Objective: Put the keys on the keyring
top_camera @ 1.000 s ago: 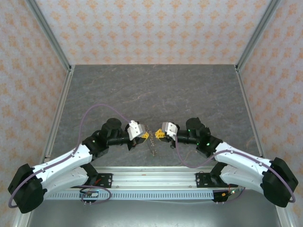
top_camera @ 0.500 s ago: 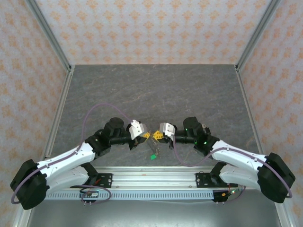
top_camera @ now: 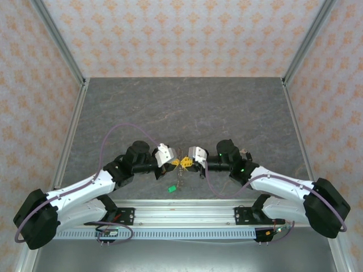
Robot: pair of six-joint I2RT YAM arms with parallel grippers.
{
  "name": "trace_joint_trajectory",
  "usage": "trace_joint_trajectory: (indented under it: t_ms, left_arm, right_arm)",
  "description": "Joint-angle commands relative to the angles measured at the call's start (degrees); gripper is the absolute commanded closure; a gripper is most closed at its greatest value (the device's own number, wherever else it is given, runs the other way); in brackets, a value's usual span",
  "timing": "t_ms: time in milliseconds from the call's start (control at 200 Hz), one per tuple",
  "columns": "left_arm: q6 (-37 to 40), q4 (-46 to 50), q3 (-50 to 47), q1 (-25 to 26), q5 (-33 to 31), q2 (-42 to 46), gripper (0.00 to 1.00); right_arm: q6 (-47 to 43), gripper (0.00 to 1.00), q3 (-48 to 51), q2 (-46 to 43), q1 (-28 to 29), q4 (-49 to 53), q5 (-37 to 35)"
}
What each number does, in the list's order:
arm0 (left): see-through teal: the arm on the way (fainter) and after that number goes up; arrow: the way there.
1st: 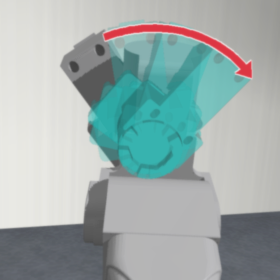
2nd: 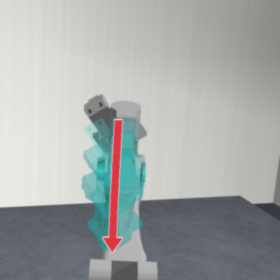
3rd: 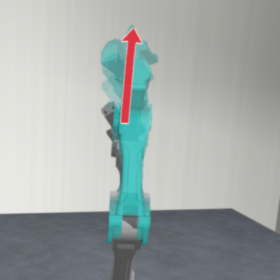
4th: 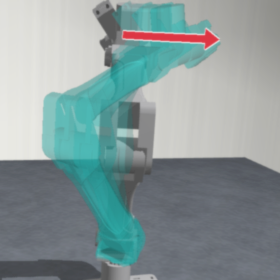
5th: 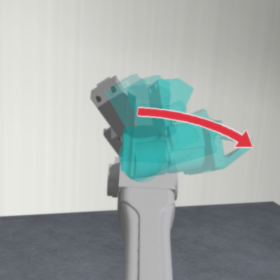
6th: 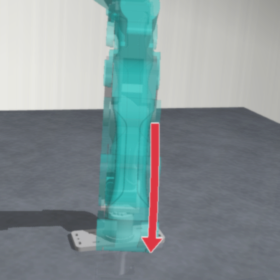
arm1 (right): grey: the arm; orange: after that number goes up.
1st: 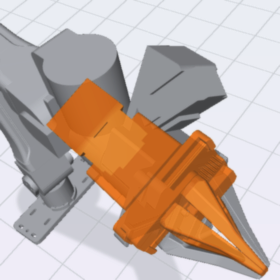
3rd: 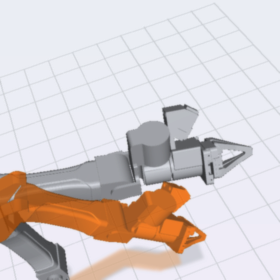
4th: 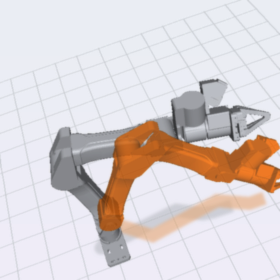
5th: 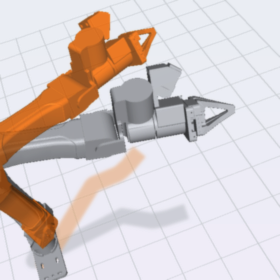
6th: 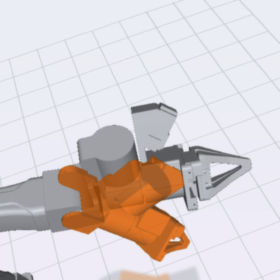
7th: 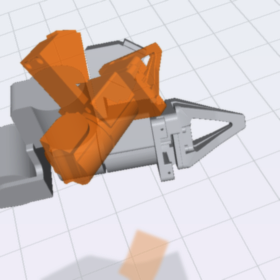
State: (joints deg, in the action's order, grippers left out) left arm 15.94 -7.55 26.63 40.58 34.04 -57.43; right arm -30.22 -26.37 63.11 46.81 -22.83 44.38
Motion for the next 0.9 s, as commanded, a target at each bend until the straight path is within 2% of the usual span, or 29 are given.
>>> trace_joint_trajectory:
  t_ms: [0,310,716,896]
  left_arm:
    - [-0.89,-3.50,0.85,0.29,-0.12,0.73,1.00]
    - [-0.84,-3.29,0.55,0.29,-0.20,1.09,1.00]
    - [0.02,-3.28,-0.34,0.29,-0.21,2.35,1.00]
    - [0.36,-3.52,-0.44,0.29,-0.46,2.41,1.00]
  right_arm:
    - [0.97,1.00,-2.19,0.71,0.64,-4.00,-0.53]
    - [1.30,1.00,-2.98,2.74,1.55,-5.07,-6.29]
    - [4.19,1.00,-2.55,2.50,1.89,-3.07,-19.63]
    - [4.94,1.00,-2.77,2.18,1.88,-0.28,-21.81]
